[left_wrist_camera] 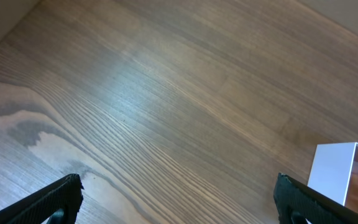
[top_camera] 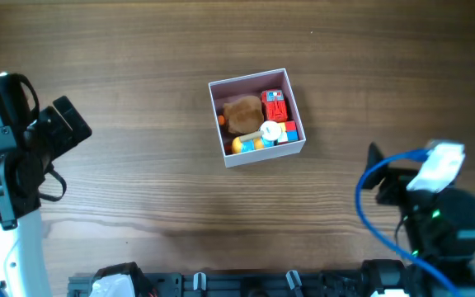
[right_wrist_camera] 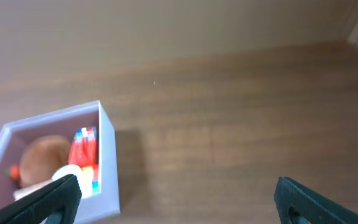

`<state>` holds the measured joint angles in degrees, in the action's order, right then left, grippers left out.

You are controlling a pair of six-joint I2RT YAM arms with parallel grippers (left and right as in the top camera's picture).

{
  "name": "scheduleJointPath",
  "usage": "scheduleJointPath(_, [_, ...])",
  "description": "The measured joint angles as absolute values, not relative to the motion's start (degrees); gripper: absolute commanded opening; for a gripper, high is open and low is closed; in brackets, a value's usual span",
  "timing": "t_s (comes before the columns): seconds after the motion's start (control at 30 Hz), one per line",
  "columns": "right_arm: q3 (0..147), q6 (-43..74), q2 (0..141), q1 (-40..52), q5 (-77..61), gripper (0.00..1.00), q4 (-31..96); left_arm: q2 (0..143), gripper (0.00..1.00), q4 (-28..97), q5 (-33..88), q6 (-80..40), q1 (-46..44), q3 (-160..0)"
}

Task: Pack container

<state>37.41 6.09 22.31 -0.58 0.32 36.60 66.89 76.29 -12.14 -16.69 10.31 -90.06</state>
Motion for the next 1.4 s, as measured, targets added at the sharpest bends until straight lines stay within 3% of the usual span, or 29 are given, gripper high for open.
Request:
scheduleJointPath(0.53, [14.33,5.74,1.83,-3.7,-2.85,1.0,33.76,66.89,1.0,76.29,-12.14,-16.69,10.31,-90.06])
scheduleJointPath(1.4, [9.21,5.96,1.15,-3.7,-3.05,1.0,30.81,66.89,1.0,76.29,-12.14,-16.69,10.31,-90.06])
